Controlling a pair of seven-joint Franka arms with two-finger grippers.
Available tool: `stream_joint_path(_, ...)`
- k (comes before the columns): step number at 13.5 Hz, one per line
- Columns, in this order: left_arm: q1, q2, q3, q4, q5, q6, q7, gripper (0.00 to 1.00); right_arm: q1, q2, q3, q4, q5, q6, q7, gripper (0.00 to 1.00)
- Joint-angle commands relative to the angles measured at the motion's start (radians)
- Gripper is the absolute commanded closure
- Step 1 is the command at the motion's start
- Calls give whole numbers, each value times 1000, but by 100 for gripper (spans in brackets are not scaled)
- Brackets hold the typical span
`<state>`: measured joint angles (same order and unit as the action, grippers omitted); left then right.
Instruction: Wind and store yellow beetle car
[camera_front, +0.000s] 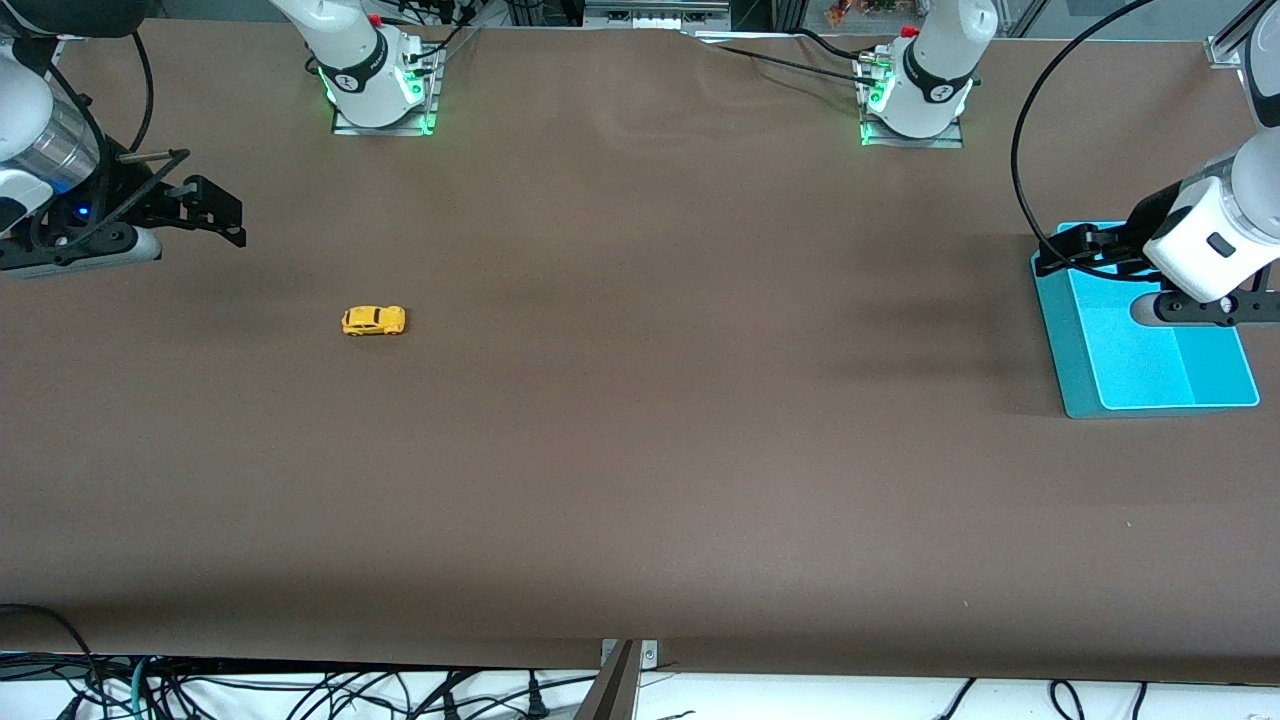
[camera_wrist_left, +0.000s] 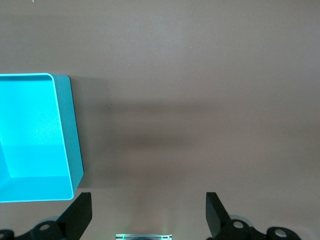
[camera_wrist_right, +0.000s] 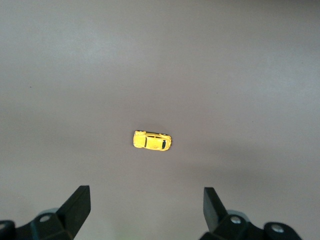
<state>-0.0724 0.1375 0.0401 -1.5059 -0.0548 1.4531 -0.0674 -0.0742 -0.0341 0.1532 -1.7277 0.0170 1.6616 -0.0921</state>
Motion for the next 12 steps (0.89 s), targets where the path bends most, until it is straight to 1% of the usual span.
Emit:
stream_joint_path(1, 0, 11, 0, 27, 20, -11, 11, 0, -4, 2, 5, 23, 15, -28, 12, 0)
stream_joint_path(12, 2, 16, 0, 27, 18, -11, 15, 0, -2, 5, 6, 27, 15, -28, 8, 0)
